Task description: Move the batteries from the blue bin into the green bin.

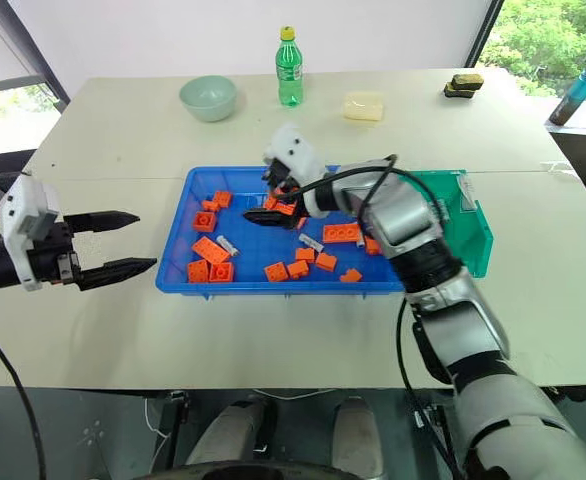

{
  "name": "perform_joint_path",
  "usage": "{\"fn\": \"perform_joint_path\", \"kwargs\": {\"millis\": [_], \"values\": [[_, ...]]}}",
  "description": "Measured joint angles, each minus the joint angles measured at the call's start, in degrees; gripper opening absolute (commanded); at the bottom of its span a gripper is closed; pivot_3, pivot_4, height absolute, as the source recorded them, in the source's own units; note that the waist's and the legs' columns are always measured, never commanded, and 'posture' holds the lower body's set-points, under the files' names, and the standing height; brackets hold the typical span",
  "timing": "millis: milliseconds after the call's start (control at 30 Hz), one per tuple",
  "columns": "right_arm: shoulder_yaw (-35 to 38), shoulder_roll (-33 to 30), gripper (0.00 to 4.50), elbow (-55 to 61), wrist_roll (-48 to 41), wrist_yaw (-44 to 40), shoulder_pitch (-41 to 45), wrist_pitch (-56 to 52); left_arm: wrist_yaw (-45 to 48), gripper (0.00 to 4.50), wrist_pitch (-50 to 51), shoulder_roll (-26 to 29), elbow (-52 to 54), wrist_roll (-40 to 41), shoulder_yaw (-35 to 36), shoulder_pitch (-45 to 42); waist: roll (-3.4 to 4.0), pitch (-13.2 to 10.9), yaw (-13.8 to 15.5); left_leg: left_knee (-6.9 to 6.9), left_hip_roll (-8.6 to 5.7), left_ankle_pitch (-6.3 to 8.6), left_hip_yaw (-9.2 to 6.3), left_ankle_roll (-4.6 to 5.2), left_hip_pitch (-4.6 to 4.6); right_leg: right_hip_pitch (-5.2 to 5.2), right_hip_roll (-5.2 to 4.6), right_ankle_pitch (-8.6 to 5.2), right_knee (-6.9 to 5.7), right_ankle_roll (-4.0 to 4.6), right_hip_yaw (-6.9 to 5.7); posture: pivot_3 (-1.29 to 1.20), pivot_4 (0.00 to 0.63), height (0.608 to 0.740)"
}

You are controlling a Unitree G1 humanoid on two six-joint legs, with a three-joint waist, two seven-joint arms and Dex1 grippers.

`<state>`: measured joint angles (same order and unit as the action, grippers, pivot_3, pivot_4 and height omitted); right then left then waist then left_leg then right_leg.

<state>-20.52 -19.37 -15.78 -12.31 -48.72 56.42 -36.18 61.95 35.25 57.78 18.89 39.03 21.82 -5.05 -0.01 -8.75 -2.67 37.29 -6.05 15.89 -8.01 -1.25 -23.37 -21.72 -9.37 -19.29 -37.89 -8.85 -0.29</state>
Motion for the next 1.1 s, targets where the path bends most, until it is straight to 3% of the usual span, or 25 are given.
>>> {"fn": "perform_joint_path", "kwargs": {"millis": [200,367,633,1100], "values": [[-4.54,5.42,4.46,-12.58,7.97,0.57,1.70,10.02,-1.62,4.50,0.42,-0.91,3.87,0.53,2.44,3.15,0.00,0.00,-1.42,-0.06,0.01,-0.04,0.01,-0.08,-0.03,-0.25,-0.01,0.00,-0.24,0.01,0.01,0.00,0.150,0.727],[-5.78,7.20,4.46,-14.79,11.23,-1.69,1.70,14.38,-3.13,4.50,-0.23,-3.72,3.30,0.45,2.49,4.05,0.00,0.00,-1.58,-0.14,0.06,-0.08,0.02,-0.15,-0.03,-0.36,0.04,0.00,-0.30,0.01,0.01,0.00,0.150,0.727],[-5.97,10.15,4.46,-17.31,13.84,-3.71,1.61,18.99,-4.48,4.50,-10.79,-9.69,-3.98,-6.71,-1.68,4.23,0.00,0.01,-1.47,-0.10,0.04,-0.09,0.02,-0.16,-0.03,-0.49,0.04,0.00,-0.31,0.01,0.01,0.00,0.150,0.727],[-6.44,13.24,4.46,-23.16,19.00,-3.11,-0.34,25.36,-3.42,4.50,-12.20,-10.67,-8.09,-8.36,-5.40,-0.99,-0.01,0.02,-1.99,-0.12,0.05,-0.10,0.00,-0.18,-0.03,-0.49,0.05,0.00,-0.44,0.01,0.01,0.00,0.150,0.727]]}}
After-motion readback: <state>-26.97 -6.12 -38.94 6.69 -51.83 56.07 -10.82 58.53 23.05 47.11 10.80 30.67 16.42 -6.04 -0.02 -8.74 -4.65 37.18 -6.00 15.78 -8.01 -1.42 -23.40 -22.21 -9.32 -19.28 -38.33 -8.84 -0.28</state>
